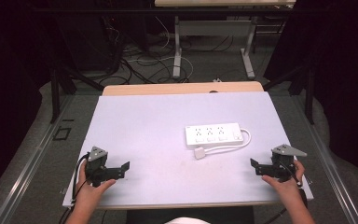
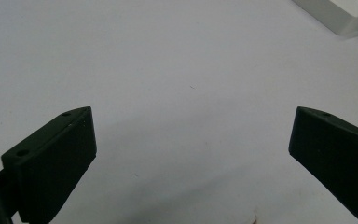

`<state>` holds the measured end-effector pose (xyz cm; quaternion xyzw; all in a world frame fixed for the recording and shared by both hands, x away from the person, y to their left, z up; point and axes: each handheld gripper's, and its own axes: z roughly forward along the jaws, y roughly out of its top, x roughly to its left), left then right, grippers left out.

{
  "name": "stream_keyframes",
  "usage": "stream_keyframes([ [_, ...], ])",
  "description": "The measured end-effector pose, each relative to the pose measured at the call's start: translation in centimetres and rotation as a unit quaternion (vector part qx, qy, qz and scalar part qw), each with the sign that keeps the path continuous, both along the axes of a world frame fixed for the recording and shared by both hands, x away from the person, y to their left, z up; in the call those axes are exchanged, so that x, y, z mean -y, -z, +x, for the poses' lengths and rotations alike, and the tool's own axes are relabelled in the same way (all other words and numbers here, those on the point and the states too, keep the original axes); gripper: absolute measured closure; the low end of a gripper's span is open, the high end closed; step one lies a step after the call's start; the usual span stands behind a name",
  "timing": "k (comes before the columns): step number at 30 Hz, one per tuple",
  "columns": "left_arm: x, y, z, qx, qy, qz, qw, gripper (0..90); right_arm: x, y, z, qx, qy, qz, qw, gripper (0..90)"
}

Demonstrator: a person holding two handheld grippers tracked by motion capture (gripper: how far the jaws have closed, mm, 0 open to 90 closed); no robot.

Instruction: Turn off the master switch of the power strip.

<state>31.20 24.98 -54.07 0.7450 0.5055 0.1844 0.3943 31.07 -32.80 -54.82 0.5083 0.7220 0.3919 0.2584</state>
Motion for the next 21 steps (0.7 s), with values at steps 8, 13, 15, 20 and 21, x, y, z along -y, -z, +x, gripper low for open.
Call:
stream_keyframes([
  [8, -0.1, 0.1, -0.1, -0.005, 0.001, -0.009, 0.9999, 0.8, -0.6, -0.1, -0.2, 0.007, -0.011, -0.002, 0.9999, 4.9],
  [13, -0.1, 0.1, -0.2, 0.002, -0.004, -0.013, 0.9999, 0.9, -1.0, -0.1, -0.3, 0.006, -0.020, -0.007, 0.9998, 6.9],
  [15, -0.1, 0.1, -0.3, 0.007, -0.005, -0.013, 0.9999, 0.9, -1.1, -0.1, -0.3, 0.007, -0.022, -0.007, 0.9997, 7.9],
  [20, -0.3, 0.1, -0.3, 0.003, -0.003, -0.008, 1.0000, 1.3, -1.3, -0.2, -0.3, 0.006, -0.023, -0.008, 0.9997, 12.5],
  [21, -0.3, 0.2, -0.3, 0.001, -0.003, -0.009, 1.0000, 1.4, -1.3, -0.3, -0.3, 0.004, -0.024, -0.013, 0.9996, 14.1],
])
